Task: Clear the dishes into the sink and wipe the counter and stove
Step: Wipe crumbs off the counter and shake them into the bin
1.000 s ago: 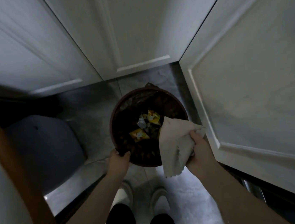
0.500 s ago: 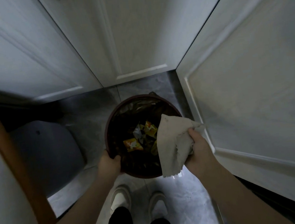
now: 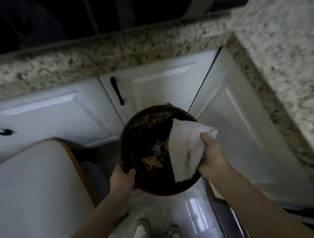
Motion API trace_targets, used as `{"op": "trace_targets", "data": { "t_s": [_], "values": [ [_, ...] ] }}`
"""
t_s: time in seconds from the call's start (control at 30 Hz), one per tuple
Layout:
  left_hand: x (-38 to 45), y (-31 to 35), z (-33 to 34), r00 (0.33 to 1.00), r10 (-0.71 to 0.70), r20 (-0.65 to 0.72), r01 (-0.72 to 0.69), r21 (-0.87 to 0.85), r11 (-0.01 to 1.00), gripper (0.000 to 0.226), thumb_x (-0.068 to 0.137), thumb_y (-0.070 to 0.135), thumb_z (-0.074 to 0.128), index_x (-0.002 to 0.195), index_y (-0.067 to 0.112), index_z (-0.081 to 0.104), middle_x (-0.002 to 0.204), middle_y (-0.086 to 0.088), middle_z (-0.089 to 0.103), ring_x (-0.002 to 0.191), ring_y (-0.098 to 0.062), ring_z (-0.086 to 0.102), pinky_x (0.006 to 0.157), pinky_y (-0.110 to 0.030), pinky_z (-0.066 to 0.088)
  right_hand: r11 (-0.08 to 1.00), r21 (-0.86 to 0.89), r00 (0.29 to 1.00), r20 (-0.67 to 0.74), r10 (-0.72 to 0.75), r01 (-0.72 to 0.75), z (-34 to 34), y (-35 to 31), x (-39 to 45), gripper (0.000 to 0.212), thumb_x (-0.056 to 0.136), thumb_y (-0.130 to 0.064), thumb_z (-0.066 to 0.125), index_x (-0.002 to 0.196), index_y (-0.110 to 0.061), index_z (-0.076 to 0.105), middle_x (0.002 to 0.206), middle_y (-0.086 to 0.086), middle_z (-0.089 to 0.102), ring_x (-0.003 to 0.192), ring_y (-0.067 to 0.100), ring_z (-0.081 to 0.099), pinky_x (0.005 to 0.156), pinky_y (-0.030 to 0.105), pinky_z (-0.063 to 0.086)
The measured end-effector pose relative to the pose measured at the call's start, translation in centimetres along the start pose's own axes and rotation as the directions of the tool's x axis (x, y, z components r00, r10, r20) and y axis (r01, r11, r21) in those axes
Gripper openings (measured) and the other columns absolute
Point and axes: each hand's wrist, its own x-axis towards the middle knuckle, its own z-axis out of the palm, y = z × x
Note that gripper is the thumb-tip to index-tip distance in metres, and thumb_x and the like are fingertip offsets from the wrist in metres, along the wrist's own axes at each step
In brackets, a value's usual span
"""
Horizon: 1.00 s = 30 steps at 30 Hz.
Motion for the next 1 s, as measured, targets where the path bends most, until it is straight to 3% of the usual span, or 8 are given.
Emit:
{"op": "trace_targets", "data": {
  "t_s": [0.1, 0.2, 0.37, 0.57, 0.7, 0.8, 0.93, 1.0],
  "values": [
    [-4.4, 2.6, -2.8, 0.998, 0.049, -0.033, -0.048, 0.022, 0.999, 0.031, 0.090, 0.015, 0.054, 0.119, 0.003, 0.049, 0.111, -0.016, 0.059, 0.098, -0.033, 0.059, 0.075, -0.034, 0.050, 1.000, 0.007, 0.998, 0.063, -0.023, 0.022, 1.4, -2.8, -5.9, 0.039, 0.095, -0.038, 0.048, 0.119, -0.008, 0.056, 0.106, 0.013, 0.064, 0.097, 0.027, 0.059, 0.089, 0.040, 0.045],
    [-8.8, 4.7, -5.0, 0.996, 0.081, -0.045, -0.081, -0.015, 0.997, 0.024, 0.089, 0.016, 0.057, 0.109, 0.010, 0.045, 0.095, -0.007, 0.055, 0.079, -0.027, 0.058, 0.059, -0.035, 0.055, 0.999, 0.002, 0.991, 0.124, -0.051, 0.051, 2.0, -4.5, -10.7, 0.039, 0.095, -0.038, 0.046, 0.117, -0.008, 0.056, 0.103, 0.013, 0.065, 0.095, 0.027, 0.060, 0.080, 0.038, 0.047],
    [-15.1, 6.6, -7.6, 0.987, 0.147, -0.063, -0.149, -0.024, 0.989, 0.039, 0.082, 0.019, 0.063, 0.112, 0.009, 0.042, 0.097, -0.008, 0.055, 0.088, -0.032, 0.062, 0.071, -0.049, 0.058, 0.993, 0.042, 0.981, 0.161, -0.112, 0.106, 1.8, -5.8, -18.1, 0.040, 0.095, -0.036, 0.047, 0.118, -0.005, 0.057, 0.092, 0.014, 0.070, 0.091, 0.029, 0.062, 0.074, 0.039, 0.048],
    [-19.9, 8.0, -10.0, 0.965, 0.263, -0.018, -0.263, -0.036, 0.964, 0.034, 0.079, 0.022, 0.065, 0.106, 0.005, 0.054, 0.100, -0.013, 0.063, 0.092, -0.033, 0.063, 0.076, -0.041, 0.055, 0.974, 0.107, 0.965, 0.150, -0.214, 0.199, 1.3, -5.7, -25.5, 0.043, 0.096, -0.035, 0.046, 0.125, -0.004, 0.053, 0.100, 0.014, 0.065, 0.093, 0.029, 0.060, 0.086, 0.041, 0.045],
    [-21.4, 8.3, -11.8, 0.951, 0.294, 0.097, -0.283, -0.113, 0.953, 0.048, 0.055, 0.037, 0.076, 0.090, 0.009, 0.058, 0.089, -0.016, 0.066, 0.081, -0.035, 0.068, 0.067, -0.050, 0.058, 0.944, 0.169, 0.949, 0.091, -0.301, 0.283, 0.7, -4.7, -30.7, 0.047, 0.096, -0.034, 0.046, 0.131, -0.004, 0.050, 0.105, 0.015, 0.064, 0.093, 0.029, 0.059, 0.089, 0.041, 0.043],
    [-28.0, 9.8, -14.1, 0.931, 0.314, 0.188, -0.264, -0.251, 0.931, 0.028, 0.074, 0.008, 0.075, 0.084, 0.011, 0.048, 0.085, -0.017, 0.063, 0.065, -0.029, 0.067, 0.050, -0.041, 0.059, 0.919, 0.208, 0.932, 0.069, -0.356, 0.335, -0.1, -3.5, -35.0, 0.046, 0.096, -0.033, 0.046, 0.130, -0.003, 0.050, 0.121, 0.016, 0.060, 0.101, 0.031, 0.058, 0.095, 0.042, 0.041],
    [-31.0, 10.0, -15.7, 0.876, 0.362, 0.319, -0.261, -0.318, 0.912, 0.028, 0.081, -0.009, 0.060, 0.106, -0.001, 0.051, 0.092, -0.025, 0.067, 0.075, -0.038, 0.070, 0.069, -0.054, 0.057, 0.870, 0.272, 0.903, 0.012, -0.430, 0.411, -2.0, -2.1, -40.2, 0.045, 0.095, -0.034, 0.046, 0.128, -0.004, 0.052, 0.123, 0.016, 0.060, 0.112, 0.030, 0.055, 0.098, 0.042, 0.040],
    [-32.5, 10.2, -16.7, 0.871, 0.383, 0.308, -0.283, -0.323, 0.903, 0.024, 0.082, -0.009, 0.058, 0.102, 0.002, 0.051, 0.091, -0.024, 0.067, 0.075, -0.037, 0.070, 0.062, -0.049, 0.059, 0.845, 0.306, 0.889, -0.008, -0.458, 0.438, -3.2, -1.7, -42.6, 0.046, 0.095, -0.035, 0.047, 0.129, -0.004, 0.053, 0.126, 0.015, 0.059, 0.115, 0.031, 0.055, 0.101, 0.042, 0.040]
  ]
}}
